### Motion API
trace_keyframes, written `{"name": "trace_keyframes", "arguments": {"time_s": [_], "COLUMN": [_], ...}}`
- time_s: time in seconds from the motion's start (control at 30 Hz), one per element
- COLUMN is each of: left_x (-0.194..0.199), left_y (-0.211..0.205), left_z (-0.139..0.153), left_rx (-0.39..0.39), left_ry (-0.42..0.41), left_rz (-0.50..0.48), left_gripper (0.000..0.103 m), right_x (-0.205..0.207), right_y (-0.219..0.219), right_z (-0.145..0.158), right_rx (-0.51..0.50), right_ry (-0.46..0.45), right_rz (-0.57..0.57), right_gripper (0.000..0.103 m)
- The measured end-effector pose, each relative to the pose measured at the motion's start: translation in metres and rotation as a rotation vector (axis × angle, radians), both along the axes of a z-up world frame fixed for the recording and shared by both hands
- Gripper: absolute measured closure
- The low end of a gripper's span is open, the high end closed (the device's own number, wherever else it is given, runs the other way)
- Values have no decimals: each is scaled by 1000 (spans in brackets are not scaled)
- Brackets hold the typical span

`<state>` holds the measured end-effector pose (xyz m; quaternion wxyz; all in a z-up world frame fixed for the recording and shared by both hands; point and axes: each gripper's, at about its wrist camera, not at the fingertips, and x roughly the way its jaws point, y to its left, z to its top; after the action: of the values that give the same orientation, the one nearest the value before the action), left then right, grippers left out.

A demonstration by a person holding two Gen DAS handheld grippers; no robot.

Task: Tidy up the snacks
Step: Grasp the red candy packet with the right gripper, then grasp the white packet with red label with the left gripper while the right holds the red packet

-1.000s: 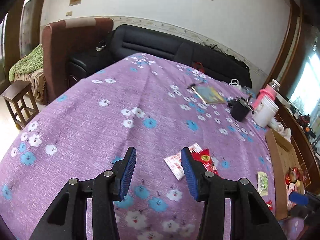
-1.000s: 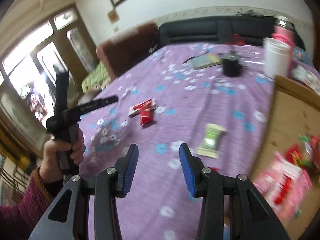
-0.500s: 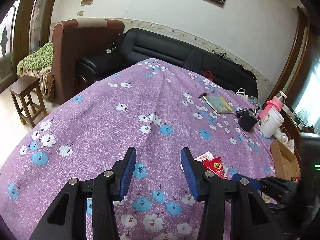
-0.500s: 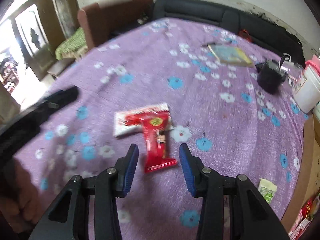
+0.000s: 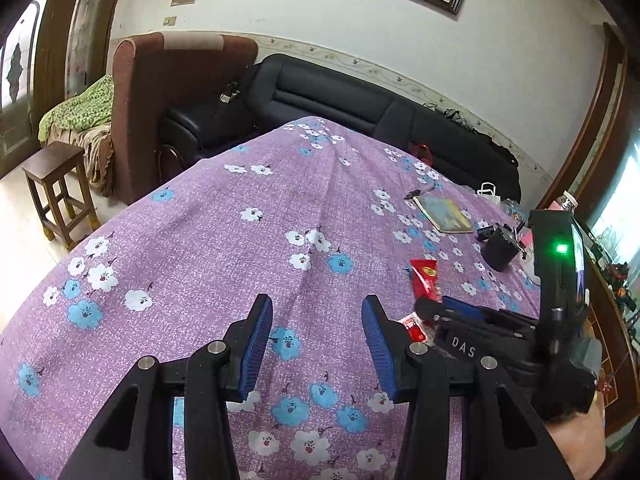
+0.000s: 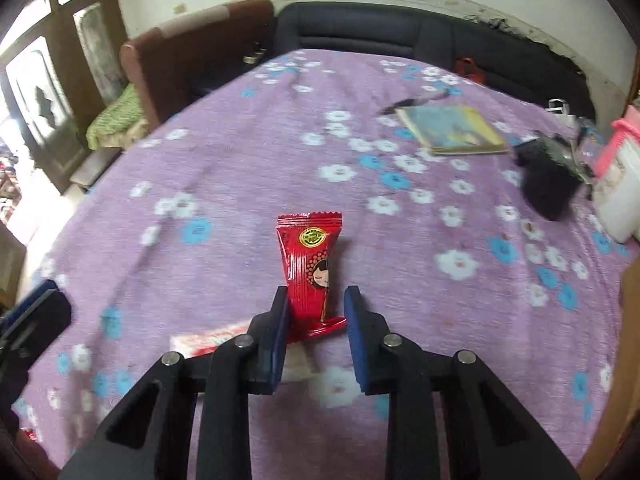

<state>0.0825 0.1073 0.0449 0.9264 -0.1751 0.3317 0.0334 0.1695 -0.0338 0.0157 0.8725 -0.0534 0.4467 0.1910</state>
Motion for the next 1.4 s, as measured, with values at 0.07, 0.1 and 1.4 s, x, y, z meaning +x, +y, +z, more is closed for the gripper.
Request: {"name": "trace_keyframes", "arguments": {"time_s": [0.07, 0.1, 1.4], "left_x": [0, 0, 2], "left_y": [3, 4, -78], "left_z": [0, 0, -30], "left_rx": [-9, -14, 333], "left_ry": [3, 2, 145], "left_rz": [4, 4, -322], "left_gripper": [54, 54, 77], "right_x": [-10, -20, -151], "right_y": [3, 4, -126], "right_z": [0, 1, 23], "right_rx": [67, 100, 311], "right_ry": [64, 108, -6], "right_rz": [66, 117, -1], "right_gripper": [77, 77, 77]}}
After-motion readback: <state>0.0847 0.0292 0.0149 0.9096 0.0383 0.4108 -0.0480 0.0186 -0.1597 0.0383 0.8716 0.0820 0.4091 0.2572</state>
